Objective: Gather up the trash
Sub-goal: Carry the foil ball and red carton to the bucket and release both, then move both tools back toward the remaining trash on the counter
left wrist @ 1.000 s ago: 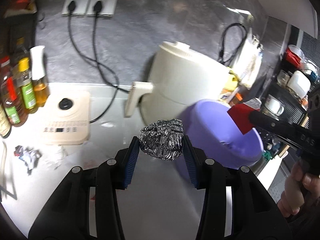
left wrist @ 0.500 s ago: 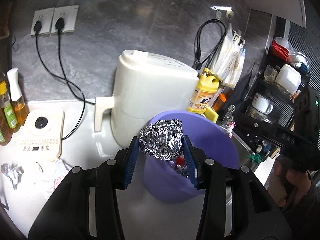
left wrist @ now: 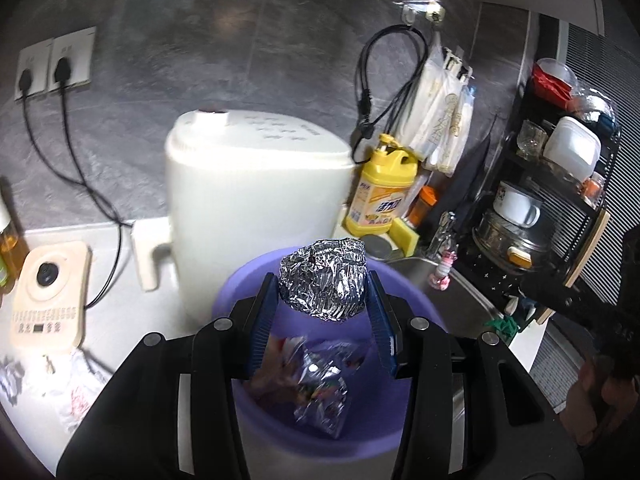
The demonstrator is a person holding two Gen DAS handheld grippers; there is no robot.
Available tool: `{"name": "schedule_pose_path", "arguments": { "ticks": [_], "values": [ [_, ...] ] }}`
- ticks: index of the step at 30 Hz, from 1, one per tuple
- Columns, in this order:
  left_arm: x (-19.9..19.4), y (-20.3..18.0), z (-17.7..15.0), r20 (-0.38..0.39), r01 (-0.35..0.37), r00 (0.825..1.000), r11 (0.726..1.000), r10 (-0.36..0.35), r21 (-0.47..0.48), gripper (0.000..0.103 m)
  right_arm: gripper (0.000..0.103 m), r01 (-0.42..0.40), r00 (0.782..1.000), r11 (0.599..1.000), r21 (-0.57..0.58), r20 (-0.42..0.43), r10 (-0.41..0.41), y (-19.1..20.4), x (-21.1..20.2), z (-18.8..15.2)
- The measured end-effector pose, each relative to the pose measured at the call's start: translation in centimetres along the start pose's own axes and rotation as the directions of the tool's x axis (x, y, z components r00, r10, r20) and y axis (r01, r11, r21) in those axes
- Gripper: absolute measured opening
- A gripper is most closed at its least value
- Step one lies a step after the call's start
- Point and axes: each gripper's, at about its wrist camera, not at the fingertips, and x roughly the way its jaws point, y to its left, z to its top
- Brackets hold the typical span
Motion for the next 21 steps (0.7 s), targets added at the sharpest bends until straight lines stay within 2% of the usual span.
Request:
{"name": "schedule_pose_path", "arguments": {
  "ticks": [5,6,7,10,13,15,17,20,21],
  "values": [
    [1.8,-1.3,0.7,-0.002,0.01,1.0,1.0,-0.01,0.008,0.046,0.05,0.006,1.0,1.0,-0.002,0.011,-0.006,-1.1,-1.0,0.2],
    [2.2,-1.5,0.8,-0.001,0.007,1.0,1.0,-0.007,0.013,0.05,0.05,0.007,1.0,1.0,-0.003,0.011,-0.007,-1.2,-1.1,0.2],
    [2.6,-1.7,0.9,-0.001,-0.004,1.0,1.0,0.004,0.012,0.061,0.051,0.008,1.0,1.0,-0.004,0.01,-0.008,-1.4,-1.2,0.2],
    [2.9,-1.7,1.3,0.013,-0.024,1.0,1.0,0.024,-0.017,0.083,0.055,0.012,1.0,1.0,-0.008,0.008,-0.012,-1.9,-1.3,0.2],
    [2.4,-1.1,1.5,0.03,-0.04,0.999,0.998,0.042,-0.054,0.097,0.06,0.002,1.0,1.0,-0.013,0.002,-0.002,-2.1,-1.0,0.5],
    [1.7,-0.7,1.4,0.034,-0.066,0.997,0.996,0.068,-0.063,0.097,0.07,-0.004,1.0,1.0,-0.02,0.005,0.004,-1.9,-0.7,0.6],
    [1.0,-0.1,1.2,0.031,-0.092,0.995,0.993,0.094,-0.074,0.097,0.087,-0.02,1.0,0.999,-0.033,0.022,0.021,-1.3,-0.4,0.9],
    [-0.1,0.8,1.0,0.023,-0.127,0.991,0.988,0.13,-0.089,0.097,0.096,-0.054,0.998,0.997,-0.055,0.03,0.056,-0.3,0.3,1.0],
    [-0.6,1.1,0.8,0.019,-0.149,0.988,0.985,0.151,-0.09,0.097,0.096,-0.063,0.997,0.996,-0.059,0.029,0.065,-0.1,0.6,1.0]
  ]
}}
